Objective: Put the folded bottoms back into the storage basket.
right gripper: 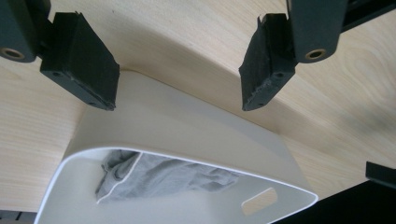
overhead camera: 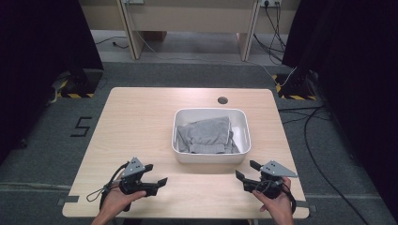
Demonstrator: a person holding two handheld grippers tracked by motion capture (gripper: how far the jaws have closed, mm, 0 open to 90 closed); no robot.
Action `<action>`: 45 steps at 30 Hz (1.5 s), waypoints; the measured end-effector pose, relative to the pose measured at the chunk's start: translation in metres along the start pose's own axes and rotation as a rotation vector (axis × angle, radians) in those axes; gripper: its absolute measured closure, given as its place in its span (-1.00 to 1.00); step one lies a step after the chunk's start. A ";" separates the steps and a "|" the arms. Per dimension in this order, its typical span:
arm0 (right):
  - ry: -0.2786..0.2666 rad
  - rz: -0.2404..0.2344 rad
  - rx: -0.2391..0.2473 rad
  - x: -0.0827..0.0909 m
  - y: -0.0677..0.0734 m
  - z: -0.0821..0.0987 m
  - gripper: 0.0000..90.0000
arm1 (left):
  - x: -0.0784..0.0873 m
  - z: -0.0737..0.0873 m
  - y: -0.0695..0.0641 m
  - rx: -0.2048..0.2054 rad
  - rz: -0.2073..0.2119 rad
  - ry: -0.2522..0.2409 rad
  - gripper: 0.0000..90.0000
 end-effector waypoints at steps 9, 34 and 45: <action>0.033 0.025 0.002 0.005 0.002 0.012 -0.36 | 0.001 0.023 0.002 0.005 -0.009 0.039 -0.57; 0.197 0.049 0.028 0.008 0.005 0.062 -0.56 | 0.009 0.059 -0.007 -0.131 -0.071 0.081 -0.61; 0.183 0.072 0.089 0.008 0.014 0.072 -0.81 | 0.011 0.063 -0.013 -0.127 -0.078 0.061 -0.70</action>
Point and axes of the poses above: each handheld gripper's, and its own axes: x roughly backward along the jaws, z roughly out of its underside, y roughly to its left, the point moved 1 cm from there along -x, roughly forward along the jaws, and after that the axes turned 10 degrees about -y, right-handed, at the moved point
